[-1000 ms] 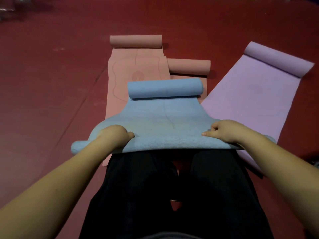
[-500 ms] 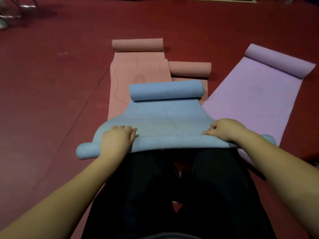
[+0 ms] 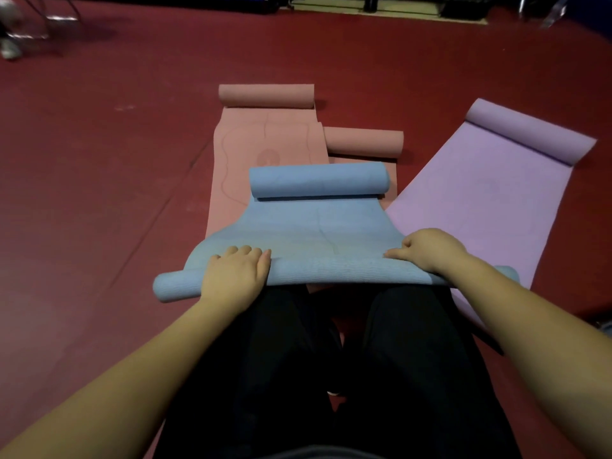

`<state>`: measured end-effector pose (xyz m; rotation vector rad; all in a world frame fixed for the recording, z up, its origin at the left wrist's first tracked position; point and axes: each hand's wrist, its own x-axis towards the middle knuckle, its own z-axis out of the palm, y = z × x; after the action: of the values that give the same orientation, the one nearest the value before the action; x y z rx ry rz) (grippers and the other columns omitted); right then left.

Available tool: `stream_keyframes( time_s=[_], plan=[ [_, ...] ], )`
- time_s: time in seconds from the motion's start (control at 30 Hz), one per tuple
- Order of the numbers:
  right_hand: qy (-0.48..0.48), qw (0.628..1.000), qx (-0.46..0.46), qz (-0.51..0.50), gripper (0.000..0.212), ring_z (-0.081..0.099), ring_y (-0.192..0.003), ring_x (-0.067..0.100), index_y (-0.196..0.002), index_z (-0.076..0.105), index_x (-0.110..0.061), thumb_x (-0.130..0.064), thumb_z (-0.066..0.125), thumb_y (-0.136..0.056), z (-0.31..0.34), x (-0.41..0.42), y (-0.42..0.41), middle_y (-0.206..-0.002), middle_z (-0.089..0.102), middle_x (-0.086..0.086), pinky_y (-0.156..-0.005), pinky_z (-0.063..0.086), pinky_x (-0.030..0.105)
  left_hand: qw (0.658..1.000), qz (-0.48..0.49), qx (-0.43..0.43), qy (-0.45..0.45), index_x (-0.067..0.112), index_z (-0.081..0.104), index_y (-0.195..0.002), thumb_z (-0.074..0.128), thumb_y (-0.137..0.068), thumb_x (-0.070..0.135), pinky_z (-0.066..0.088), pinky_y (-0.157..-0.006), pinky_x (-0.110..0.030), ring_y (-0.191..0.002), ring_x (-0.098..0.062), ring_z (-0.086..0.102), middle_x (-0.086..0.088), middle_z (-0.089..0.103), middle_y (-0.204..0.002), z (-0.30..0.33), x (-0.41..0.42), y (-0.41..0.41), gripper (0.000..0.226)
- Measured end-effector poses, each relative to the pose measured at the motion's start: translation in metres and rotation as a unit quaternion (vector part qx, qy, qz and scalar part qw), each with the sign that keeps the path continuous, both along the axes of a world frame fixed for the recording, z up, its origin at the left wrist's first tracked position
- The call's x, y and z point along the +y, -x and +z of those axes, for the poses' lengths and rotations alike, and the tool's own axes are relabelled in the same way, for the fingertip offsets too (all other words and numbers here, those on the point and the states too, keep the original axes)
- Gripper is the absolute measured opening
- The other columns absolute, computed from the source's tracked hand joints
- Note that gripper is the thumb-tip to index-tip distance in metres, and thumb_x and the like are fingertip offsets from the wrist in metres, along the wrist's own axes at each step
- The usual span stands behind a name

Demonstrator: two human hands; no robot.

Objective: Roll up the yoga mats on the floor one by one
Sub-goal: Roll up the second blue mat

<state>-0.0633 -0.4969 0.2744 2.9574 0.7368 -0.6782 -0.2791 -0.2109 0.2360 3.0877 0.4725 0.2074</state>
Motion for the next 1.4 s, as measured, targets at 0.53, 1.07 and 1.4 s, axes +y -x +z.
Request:
stream_keyframes(
  time_s=[0.53, 1.07, 1.4],
  plan=[
    [-0.196, 0.953, -0.227, 0.049, 0.069, 0.062, -0.094, 0.031, -0.101, 0.072, -0.014, -0.065, 0.027, -0.086, -0.034, -0.050, 0.044, -0.096, 0.070, 0.005, -0.078, 0.046, 0.038, 0.997, 0.058, 0.049, 0.021, 0.009, 0.065, -0.078, 0.033, -0.092, 0.027, 0.028, -0.068, -0.035, -0.082, -0.031, 0.049, -0.008, 0.052, -0.079, 0.013, 0.004, -0.035, 0.039],
    [-0.187, 0.974, -0.115, -0.049, 0.045, 0.052, -0.074, 0.022, -0.068, 0.052, -0.018, -0.053, 0.050, -0.095, -0.015, -0.027, 0.017, -0.071, 0.054, -0.001, -0.062, 0.034, 0.035, 0.998, 0.017, -0.058, 0.001, 0.013, 0.059, -0.074, 0.028, -0.094, 0.047, 0.031, -0.063, -0.037, -0.073, -0.033, 0.055, -0.006, 0.059, -0.071, -0.002, -0.006, -0.021, 0.050],
    [-0.151, 0.969, -0.193, -0.012, 0.049, 0.054, -0.085, 0.025, -0.081, 0.064, -0.014, -0.053, 0.041, -0.098, -0.019, -0.025, 0.035, -0.080, 0.047, -0.001, -0.064, 0.030, 0.034, 0.996, 0.044, 0.020, 0.080, 0.020, 0.053, -0.074, 0.026, -0.105, 0.043, 0.034, -0.062, -0.034, -0.073, -0.026, 0.052, 0.000, 0.052, -0.071, 0.014, 0.007, -0.046, 0.047]
  ],
)
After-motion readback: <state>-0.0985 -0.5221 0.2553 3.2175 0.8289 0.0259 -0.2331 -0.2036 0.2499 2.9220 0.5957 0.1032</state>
